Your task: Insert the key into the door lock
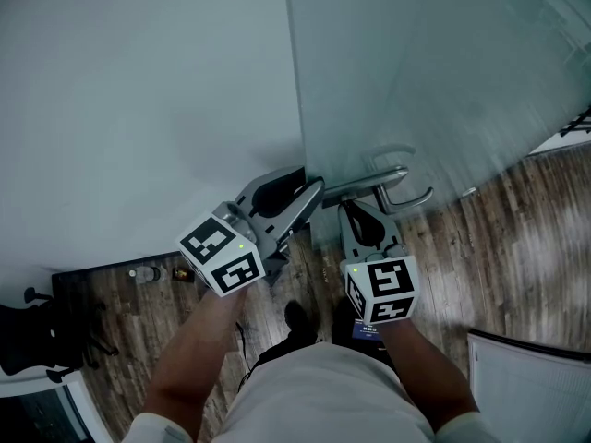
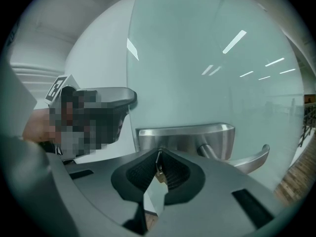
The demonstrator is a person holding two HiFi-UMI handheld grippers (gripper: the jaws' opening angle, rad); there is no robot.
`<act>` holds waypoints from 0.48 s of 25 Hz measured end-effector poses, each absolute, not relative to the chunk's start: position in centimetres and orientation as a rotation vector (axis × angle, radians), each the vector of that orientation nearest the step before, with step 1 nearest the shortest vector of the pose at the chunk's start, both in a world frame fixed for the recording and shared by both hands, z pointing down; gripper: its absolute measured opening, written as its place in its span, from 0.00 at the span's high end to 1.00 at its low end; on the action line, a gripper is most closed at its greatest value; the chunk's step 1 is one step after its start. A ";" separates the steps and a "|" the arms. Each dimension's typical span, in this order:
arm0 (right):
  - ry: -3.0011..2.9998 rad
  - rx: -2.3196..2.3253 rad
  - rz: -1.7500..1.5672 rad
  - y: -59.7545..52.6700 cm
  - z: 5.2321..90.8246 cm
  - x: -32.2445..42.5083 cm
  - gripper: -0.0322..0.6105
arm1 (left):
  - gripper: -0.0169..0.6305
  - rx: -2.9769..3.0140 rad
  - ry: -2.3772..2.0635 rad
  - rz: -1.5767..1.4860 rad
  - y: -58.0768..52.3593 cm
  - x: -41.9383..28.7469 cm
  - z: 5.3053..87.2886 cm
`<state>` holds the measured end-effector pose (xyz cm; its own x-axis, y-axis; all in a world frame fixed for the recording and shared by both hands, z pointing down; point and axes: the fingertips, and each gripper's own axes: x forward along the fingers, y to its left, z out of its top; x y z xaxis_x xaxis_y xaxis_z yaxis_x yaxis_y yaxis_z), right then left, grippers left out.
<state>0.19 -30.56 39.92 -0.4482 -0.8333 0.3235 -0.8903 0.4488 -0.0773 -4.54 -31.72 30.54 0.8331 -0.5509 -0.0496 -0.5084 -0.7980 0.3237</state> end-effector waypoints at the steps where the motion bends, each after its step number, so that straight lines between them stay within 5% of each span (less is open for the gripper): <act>1: -2.463 1.491 0.347 -30.6 39.9 0.2 0.91 | 0.82 2.718 -0.810 -0.204 -31.7 -4.5 30.5; 12: -2.468 1.420 0.364 -30.4 40.1 0.1 0.91 | 0.82 2.739 -0.863 -0.186 -31.7 -4.5 30.7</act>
